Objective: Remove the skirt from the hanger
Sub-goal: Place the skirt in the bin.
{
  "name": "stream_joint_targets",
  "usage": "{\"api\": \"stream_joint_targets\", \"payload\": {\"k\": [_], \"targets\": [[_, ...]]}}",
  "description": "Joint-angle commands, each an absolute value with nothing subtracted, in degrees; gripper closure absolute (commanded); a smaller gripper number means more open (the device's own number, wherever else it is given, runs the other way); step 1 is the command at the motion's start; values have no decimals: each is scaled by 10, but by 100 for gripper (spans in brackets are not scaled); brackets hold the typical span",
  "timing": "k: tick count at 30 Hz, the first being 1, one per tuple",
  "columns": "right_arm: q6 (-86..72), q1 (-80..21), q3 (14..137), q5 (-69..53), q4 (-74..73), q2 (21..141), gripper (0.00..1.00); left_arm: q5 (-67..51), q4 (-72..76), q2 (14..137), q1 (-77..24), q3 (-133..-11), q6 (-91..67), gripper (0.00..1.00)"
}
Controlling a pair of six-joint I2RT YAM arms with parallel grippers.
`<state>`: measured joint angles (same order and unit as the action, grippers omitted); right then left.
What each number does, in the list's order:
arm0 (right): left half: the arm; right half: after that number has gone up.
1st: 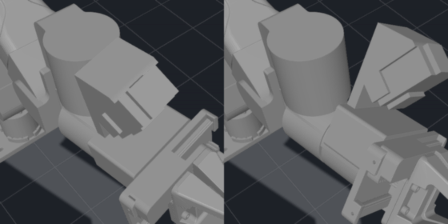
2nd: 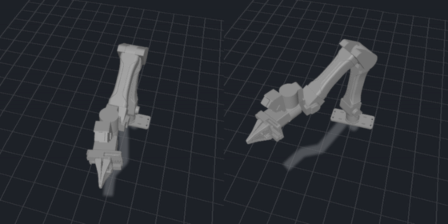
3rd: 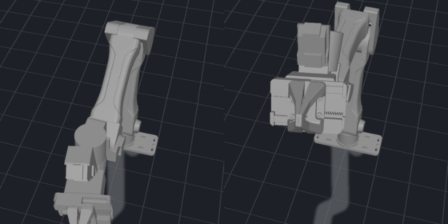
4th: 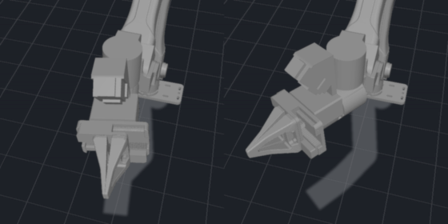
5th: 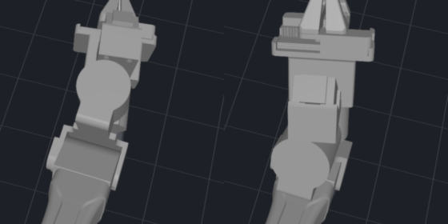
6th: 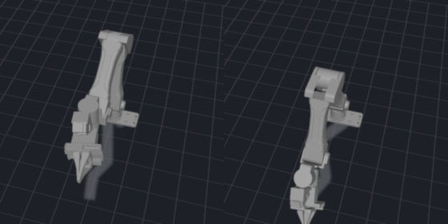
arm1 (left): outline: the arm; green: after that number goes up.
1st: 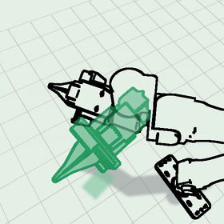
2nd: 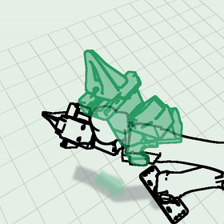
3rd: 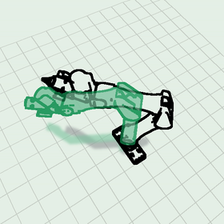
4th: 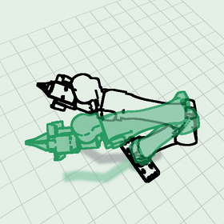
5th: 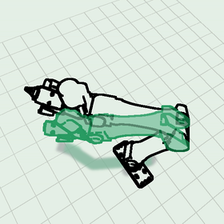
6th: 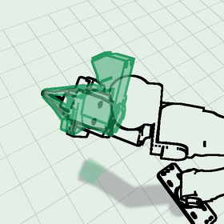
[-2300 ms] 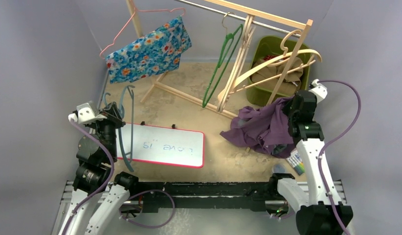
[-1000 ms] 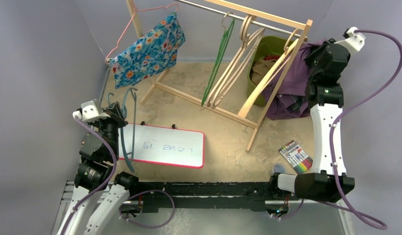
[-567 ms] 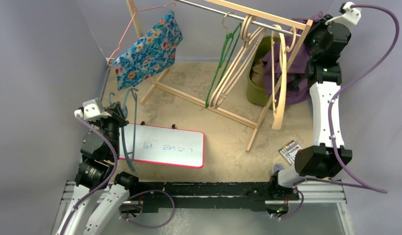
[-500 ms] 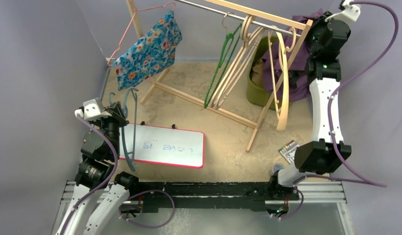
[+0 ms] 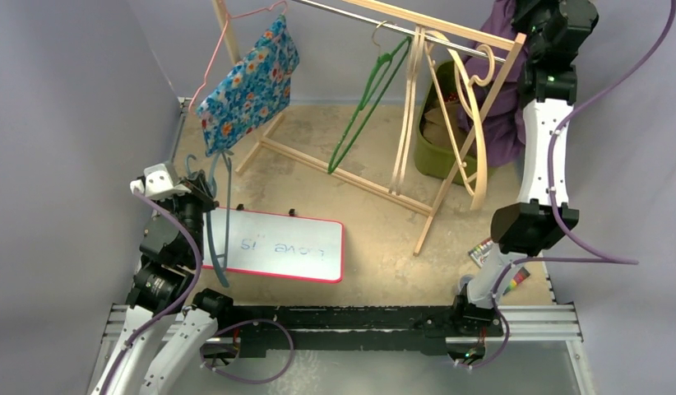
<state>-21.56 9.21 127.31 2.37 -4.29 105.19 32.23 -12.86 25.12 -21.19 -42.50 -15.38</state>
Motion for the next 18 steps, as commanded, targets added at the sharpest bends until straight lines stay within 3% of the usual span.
{"api": "stream_joint_targets", "payload": {"k": [1,12,18], "targets": [[-273,99,1360,-37,44,1057,100,333,-98,246,-216,-425,-146,100],[-340,103,1384,-76,87,1071,100,331,-99,242,-216,-425,-146,100],[-315,113,1265,-46,105,1035,100,331,-100,239,-216,-425,-148,100]]}}
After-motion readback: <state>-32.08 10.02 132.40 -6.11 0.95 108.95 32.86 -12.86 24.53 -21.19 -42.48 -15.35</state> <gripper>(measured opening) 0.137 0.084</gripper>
